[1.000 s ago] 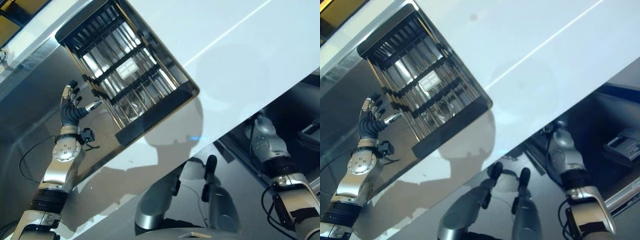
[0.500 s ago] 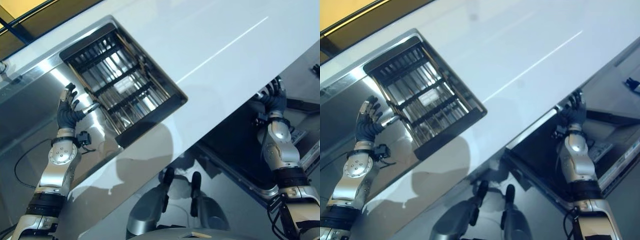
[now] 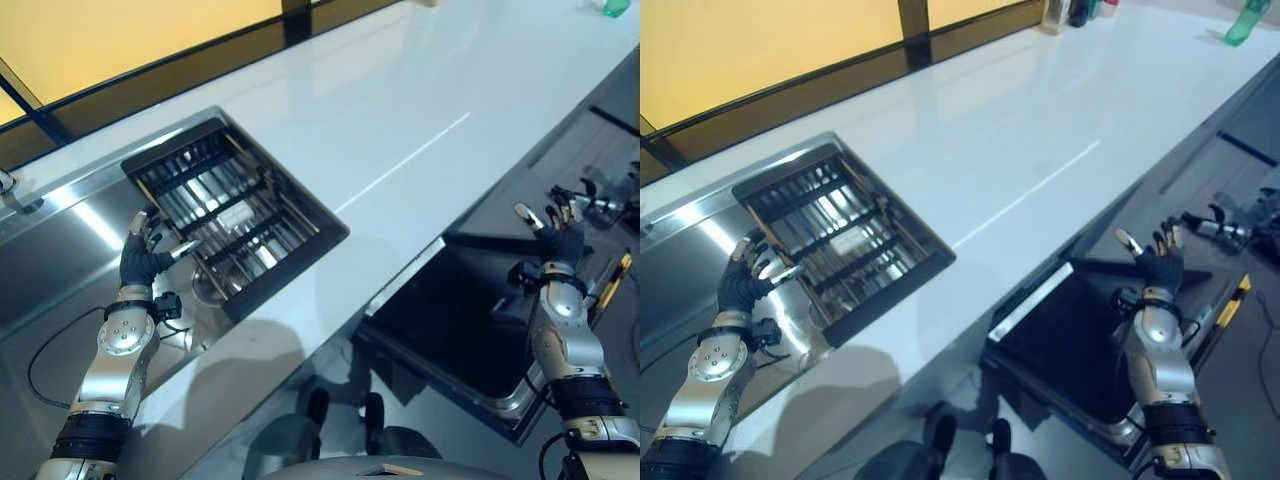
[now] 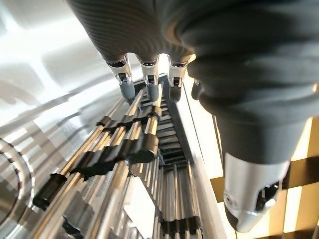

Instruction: Pick up plates and place into dishwasher.

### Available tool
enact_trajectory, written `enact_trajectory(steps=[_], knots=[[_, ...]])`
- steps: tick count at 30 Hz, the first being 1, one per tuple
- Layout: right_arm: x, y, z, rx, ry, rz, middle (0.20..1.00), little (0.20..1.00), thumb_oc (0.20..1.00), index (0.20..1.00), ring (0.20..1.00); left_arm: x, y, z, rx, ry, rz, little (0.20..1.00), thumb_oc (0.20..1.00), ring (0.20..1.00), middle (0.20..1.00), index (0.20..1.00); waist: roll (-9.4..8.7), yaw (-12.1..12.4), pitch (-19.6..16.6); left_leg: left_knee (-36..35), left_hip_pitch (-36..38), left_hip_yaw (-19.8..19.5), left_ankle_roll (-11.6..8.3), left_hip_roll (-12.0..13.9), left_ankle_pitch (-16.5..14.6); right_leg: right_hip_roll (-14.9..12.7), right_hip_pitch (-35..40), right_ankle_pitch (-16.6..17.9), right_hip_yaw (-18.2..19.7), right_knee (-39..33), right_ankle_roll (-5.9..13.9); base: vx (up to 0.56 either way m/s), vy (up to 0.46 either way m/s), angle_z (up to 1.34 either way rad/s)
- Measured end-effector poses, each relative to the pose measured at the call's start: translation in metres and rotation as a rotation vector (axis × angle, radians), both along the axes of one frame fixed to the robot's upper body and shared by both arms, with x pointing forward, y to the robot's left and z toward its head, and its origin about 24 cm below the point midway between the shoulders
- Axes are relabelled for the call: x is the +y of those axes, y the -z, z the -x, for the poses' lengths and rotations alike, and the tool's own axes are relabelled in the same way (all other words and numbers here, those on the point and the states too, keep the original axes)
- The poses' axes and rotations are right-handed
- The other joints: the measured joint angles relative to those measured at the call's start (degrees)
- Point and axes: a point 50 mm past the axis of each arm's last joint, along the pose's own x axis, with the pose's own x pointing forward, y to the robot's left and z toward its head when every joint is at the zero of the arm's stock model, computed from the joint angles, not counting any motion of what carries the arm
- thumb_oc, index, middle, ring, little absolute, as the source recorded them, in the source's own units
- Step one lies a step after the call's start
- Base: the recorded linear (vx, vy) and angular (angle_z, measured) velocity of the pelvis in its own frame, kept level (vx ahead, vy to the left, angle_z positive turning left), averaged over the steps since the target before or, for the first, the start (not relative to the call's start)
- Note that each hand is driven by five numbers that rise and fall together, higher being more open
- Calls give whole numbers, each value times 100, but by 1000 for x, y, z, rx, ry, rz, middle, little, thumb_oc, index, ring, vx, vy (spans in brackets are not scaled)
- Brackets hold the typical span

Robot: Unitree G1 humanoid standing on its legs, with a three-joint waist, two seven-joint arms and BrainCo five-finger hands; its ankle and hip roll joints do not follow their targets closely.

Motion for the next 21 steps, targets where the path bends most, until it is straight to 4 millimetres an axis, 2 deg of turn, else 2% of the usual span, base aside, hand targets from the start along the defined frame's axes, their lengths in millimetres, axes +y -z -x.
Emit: enact_trajectory(steps=[5,10,12,14,15,16,18,21], knots=[[-3,23,20,110,209,16,1000,1000,1000,1000,1000,-4,9,0,56,7,19,1000,1000,1000,1000,1000,5,-96,-1,738,239,106,95,-54,-524,5,181,-590,69,958,41,9,69,-7],[-6,49,40,287,352,67,1000,1000,1000,1000,1000,-3,12,2,66,-11,28,1000,1000,1000,1000,1000,-5,-149,-9,1220,297,332,229,-142,-800,-124,-102,-1032,32,1944,66,-78,51,-17],[-3,59,45,356,370,76,1000,1000,1000,1000,1000,5,13,8,67,-58,28,1000,1000,1000,1000,1000,33,-151,0,1457,194,514,241,-92,-918,-209,-270,-1117,-169,2306,8,-167,-25,-43],[-4,67,52,406,389,76,1000,1000,1000,1000,1000,10,14,12,63,-101,32,1000,1000,1000,1000,1000,88,-155,-18,1705,91,631,246,-43,-1052,-212,-404,-1325,-277,2822,-187,-146,-38,-28],[-6,71,57,431,406,79,1000,1000,1000,1000,1000,13,12,13,57,-113,28,1000,1000,1000,1000,1000,103,-168,-30,1895,-38,636,231,-43,-1138,-204,-434,-1499,-294,2998,-223,-114,-1,-15],[-6,75,60,449,410,80,1000,1000,1000,1000,1000,15,8,11,41,-124,23,1000,1000,1000,1000,1000,109,-166,-39,2083,-174,646,205,-55,-1215,-206,-443,-1636,-320,2919,-174,-80,25,-6],[-6,82,64,486,413,82,1000,1000,1000,1000,1000,13,8,9,35,-128,32,1000,1000,1000,1000,1000,261,-214,12,2342,-314,568,172,-54,-1299,-195,-470,-1684,-387,2988,-152,-48,83,1],[3,91,69,545,392,147,1000,1000,1000,1000,1000,-5,24,16,72,-96,89,1000,1000,1000,1000,1000,446,-338,-40,2450,-296,502,153,-205,-1311,-334,-466,-1848,-446,3257,-123,-25,174,21]])
